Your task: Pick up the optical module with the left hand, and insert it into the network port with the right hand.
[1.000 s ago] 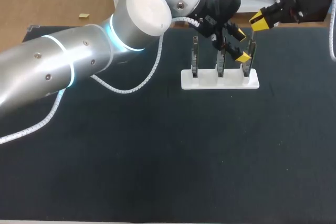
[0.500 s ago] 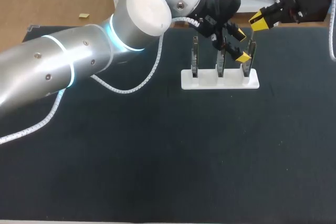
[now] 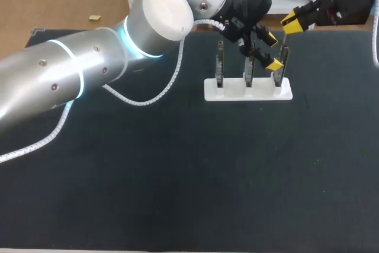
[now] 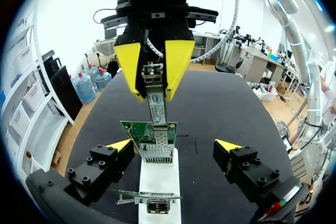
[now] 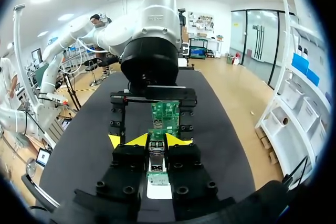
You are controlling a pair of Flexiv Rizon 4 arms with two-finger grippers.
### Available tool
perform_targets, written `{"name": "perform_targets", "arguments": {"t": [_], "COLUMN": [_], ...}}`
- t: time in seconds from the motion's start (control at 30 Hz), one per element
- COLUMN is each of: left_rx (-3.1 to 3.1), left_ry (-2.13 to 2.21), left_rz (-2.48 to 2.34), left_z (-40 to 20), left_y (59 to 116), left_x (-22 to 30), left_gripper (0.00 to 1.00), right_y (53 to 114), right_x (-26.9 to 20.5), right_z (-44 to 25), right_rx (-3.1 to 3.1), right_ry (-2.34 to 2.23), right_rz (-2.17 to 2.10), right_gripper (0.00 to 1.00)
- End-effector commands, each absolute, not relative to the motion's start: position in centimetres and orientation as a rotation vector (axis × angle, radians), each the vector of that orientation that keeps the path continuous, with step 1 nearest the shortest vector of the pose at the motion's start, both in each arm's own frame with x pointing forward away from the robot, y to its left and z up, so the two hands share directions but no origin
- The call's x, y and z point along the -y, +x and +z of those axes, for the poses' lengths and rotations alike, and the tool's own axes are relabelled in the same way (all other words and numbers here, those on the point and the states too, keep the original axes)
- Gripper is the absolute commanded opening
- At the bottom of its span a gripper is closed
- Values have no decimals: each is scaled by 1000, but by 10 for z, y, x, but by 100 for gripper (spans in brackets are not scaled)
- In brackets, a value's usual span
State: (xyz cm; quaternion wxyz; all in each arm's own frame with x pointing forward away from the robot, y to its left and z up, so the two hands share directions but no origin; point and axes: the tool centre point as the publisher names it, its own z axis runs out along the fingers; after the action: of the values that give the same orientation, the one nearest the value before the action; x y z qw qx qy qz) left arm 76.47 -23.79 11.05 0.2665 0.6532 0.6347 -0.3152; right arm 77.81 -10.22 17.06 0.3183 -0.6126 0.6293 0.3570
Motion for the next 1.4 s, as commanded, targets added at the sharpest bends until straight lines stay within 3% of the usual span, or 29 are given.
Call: {"name": "perform_targets", "arguments": {"t": [0.03,1.4], "left_rx": [-1720,-1720], "left_ry": [1769,1769], "left_rz": [-851,-851], "left_z": [111,111], "left_y": [767,767], "left_x": [239,239], "left_gripper": [100,100], "right_y": [775,775], "right_x": [102,102], "right_z": [170,166], "right_rx": [-1662,-1654], "right_ry": [-1607,-1607], "right_rz": [933,894], "right_gripper": [0,0]}}
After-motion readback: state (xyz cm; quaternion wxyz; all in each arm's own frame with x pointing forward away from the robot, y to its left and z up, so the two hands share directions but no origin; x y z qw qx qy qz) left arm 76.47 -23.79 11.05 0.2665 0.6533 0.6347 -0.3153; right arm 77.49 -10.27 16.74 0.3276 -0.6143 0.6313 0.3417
